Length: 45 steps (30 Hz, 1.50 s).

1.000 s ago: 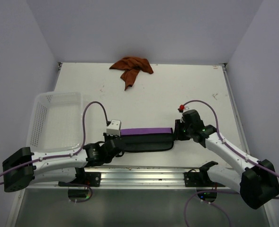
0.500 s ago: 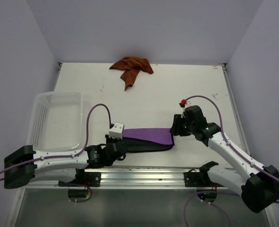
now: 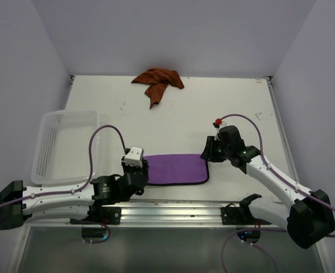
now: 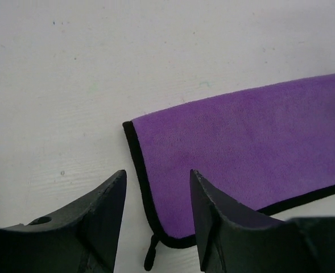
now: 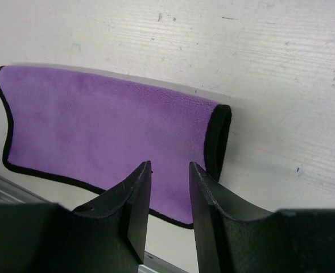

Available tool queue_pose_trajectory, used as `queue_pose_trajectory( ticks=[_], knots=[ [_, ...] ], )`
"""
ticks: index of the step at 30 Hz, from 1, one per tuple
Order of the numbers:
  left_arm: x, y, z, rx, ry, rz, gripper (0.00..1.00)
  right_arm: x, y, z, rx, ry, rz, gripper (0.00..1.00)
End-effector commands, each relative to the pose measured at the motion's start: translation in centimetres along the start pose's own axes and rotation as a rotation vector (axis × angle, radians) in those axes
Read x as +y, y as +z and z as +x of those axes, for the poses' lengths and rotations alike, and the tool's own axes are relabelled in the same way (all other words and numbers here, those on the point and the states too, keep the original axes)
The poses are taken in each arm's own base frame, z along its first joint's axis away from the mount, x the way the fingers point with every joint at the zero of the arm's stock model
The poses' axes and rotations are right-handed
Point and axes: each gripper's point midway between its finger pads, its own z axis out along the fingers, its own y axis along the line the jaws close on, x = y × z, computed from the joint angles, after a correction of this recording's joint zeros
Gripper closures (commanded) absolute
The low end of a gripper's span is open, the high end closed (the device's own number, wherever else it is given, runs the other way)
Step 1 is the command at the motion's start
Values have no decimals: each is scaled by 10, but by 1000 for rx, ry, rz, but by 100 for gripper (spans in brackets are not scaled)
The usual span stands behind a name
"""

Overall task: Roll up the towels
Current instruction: Fold the towel

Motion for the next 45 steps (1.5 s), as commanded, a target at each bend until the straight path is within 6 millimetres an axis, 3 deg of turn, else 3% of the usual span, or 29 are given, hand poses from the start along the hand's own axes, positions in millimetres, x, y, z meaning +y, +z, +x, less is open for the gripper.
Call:
queue_pose_trajectory(
  ticks=[1,6,11,12,14,15,18,20,23,27,33,45],
  knots=[
    [-9,-11,-41,-77,-102,14,47,7,8,-2,-2,18,-30,64],
    [-23,-16,-53,-84,-141,86,32,3,14,-5,-8,20,-6,59],
    [-40,-5,-46,-51,-89,84,33,4,20,-10,-22,34,-5,62],
    [-48,-3,-51,-62,-96,100,35,6,20,-13,-29,38,-9,67],
    [-57,6,-40,-37,-28,95,44,4,23,-16,-34,58,7,73],
    [-62,12,-38,-26,-5,70,54,5,25,-17,-34,66,9,76],
    [-68,23,-36,-12,10,35,70,8,30,-17,-19,79,-4,80],
    [-75,30,-29,17,31,72,77,8,34,-14,-9,87,-7,81],
    [-65,52,-31,37,-53,97,92,5,39,-12,0,85,8,82],
    [-54,60,-36,32,-79,97,100,-4,47,-8,13,81,41,82],
    [-45,72,-24,76,-135,136,100,-14,63,1,44,86,86,83],
    [-12,92,25,224,-225,74,100,-26,74,2,70,74,147,83]
  ],
)
